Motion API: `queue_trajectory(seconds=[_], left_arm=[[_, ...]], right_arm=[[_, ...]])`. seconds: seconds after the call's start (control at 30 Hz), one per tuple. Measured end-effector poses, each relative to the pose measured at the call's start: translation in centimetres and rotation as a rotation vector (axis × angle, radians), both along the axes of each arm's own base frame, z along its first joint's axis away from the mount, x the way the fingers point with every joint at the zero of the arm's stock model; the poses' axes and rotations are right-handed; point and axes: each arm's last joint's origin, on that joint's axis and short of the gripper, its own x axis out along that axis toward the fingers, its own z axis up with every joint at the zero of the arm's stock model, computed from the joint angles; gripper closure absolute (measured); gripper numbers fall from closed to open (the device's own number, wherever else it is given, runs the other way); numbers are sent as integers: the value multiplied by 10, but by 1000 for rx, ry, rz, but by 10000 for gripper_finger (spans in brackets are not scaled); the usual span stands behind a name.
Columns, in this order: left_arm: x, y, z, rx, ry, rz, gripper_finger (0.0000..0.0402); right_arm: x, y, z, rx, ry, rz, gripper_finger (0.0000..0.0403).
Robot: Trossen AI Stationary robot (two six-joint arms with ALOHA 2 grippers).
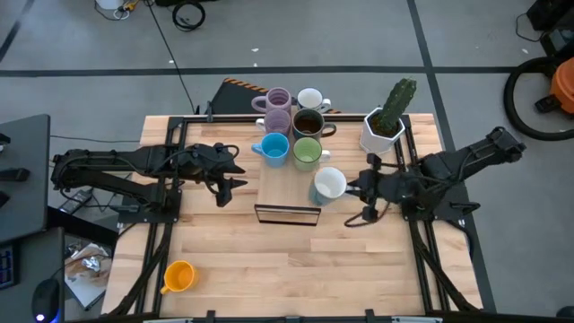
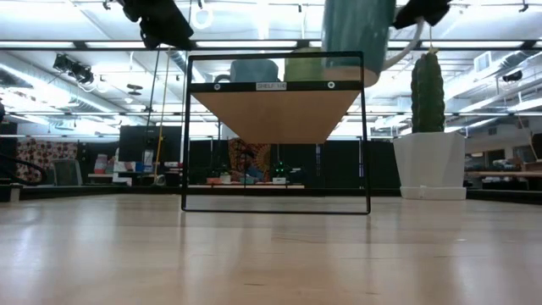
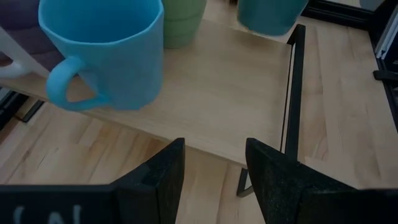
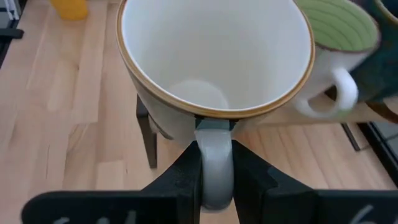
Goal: Place coffee mugs
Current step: Put the light blue mug on the shelf
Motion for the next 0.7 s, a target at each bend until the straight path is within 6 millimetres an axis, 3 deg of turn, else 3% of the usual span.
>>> queue_trajectory(seconds=[0.27,0.7], left_arm=[[0,0,0,12,-1,-8,226],[0,0,0,35,6,-22,226]], right_arm=[[23,-18,0,-20,33,28,336],[68,-22,7,-33,104,71,336]])
